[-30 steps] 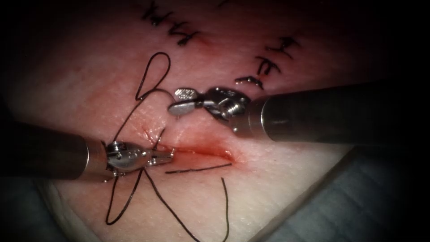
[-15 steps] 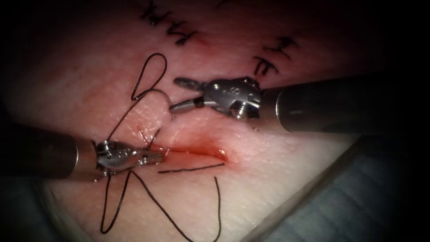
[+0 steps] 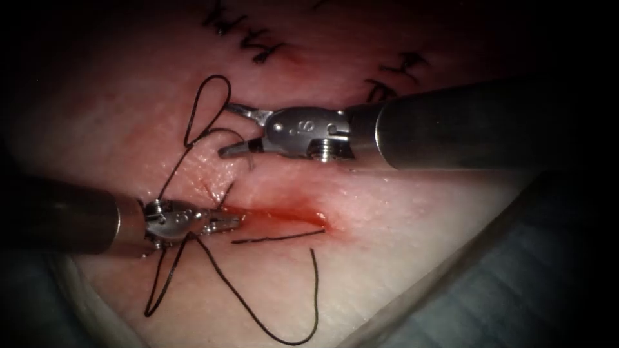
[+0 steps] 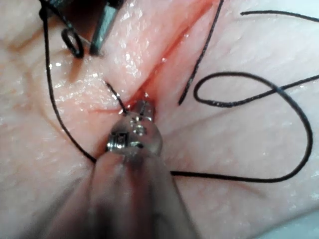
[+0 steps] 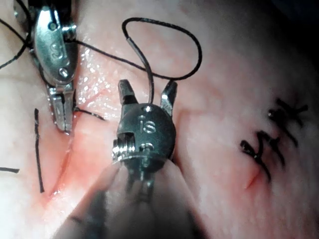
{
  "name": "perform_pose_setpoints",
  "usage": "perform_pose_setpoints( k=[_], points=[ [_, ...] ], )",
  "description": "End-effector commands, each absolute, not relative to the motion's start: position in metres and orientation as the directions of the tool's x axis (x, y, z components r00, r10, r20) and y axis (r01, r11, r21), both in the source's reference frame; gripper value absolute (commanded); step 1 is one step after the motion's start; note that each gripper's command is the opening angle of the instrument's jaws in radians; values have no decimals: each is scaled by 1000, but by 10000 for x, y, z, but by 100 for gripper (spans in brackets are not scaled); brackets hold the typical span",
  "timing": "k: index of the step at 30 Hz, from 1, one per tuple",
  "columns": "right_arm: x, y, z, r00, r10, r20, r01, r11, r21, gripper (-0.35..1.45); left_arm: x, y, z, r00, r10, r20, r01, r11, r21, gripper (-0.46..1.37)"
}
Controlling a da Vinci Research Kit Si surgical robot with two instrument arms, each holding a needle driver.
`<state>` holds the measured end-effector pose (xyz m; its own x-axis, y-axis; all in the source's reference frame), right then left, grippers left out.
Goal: Wound Closure
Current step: Regrasp the needle with the right tool and throw it through the top of the skin
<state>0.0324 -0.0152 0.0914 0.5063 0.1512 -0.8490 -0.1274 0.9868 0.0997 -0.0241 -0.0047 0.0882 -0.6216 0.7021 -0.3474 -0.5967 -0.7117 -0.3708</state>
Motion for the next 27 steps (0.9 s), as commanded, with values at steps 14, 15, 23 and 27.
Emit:
perform_pose_setpoints(
  k=[14, 15, 23, 27],
  points=[
    [352, -164, 904, 586, -72, -807, -40, 992, -117, -35, -244, -42, 872, -619, 709, -337, -594, -704, -390, -35],
    [353, -165, 903, 592, -72, -803, -29, 993, -110, -35, -244, -41, 871, -620, 709, -334, -594, -703, -390, -35],
    [340, -164, 919, 608, 269, -747, -251, 958, 140, -35, -244, -41, 865, -621, 708, -337, -591, -705, -391, -35],
    [325, -151, 931, 405, 672, -620, -446, 737, 508, -35, -245, -41, 865, -619, 708, -339, -592, -705, -392, -35]
  ],
)
